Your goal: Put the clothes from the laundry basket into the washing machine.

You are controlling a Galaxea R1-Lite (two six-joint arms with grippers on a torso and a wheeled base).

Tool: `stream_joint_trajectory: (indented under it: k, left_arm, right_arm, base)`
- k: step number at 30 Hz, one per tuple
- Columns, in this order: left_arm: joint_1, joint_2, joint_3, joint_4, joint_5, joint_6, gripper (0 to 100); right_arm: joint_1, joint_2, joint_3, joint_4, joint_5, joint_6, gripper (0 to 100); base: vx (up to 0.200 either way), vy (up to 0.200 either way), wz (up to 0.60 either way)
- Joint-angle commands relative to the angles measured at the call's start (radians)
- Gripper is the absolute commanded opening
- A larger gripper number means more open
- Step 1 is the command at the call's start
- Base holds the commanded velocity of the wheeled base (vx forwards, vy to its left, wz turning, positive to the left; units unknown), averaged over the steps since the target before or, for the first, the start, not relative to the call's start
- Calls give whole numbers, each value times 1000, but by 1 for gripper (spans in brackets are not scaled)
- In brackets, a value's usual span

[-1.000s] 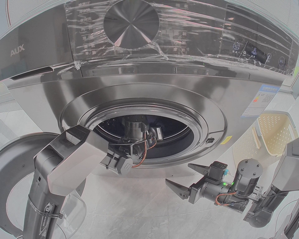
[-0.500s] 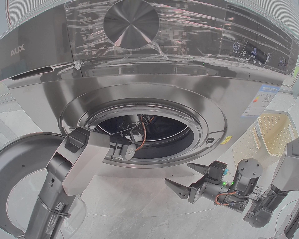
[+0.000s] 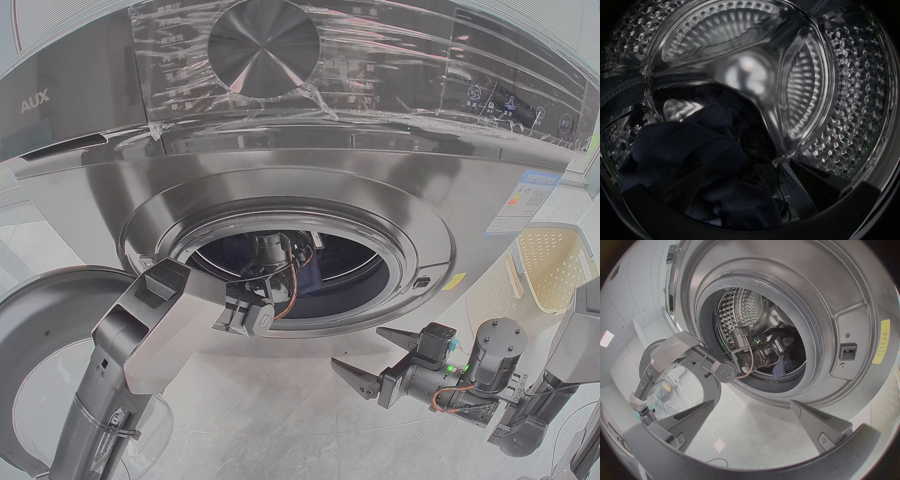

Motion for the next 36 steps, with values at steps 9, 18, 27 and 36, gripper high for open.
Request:
stream_joint_trajectory:
  k: [9,18,27,36]
  left_arm:
    - [-150,-341,733,-214,-24,194,100]
    - [-231,-558,1120,-309,-45,229,100]
    - [-291,-713,1416,-451,-41,189,100]
    - [-293,-831,1636,-576,-30,206,100]
  right_arm:
    - [-15,-15,14,0,1,0,100]
    - [-24,-87,57,3,8,-2,100]
    - [-25,-151,129,3,7,-9,100]
    - [-61,-291,233,3,-4,-16,100]
  base:
    - [0,0,0]
    - [0,0,0]
    - [0,0,0]
    - [-178,0,0]
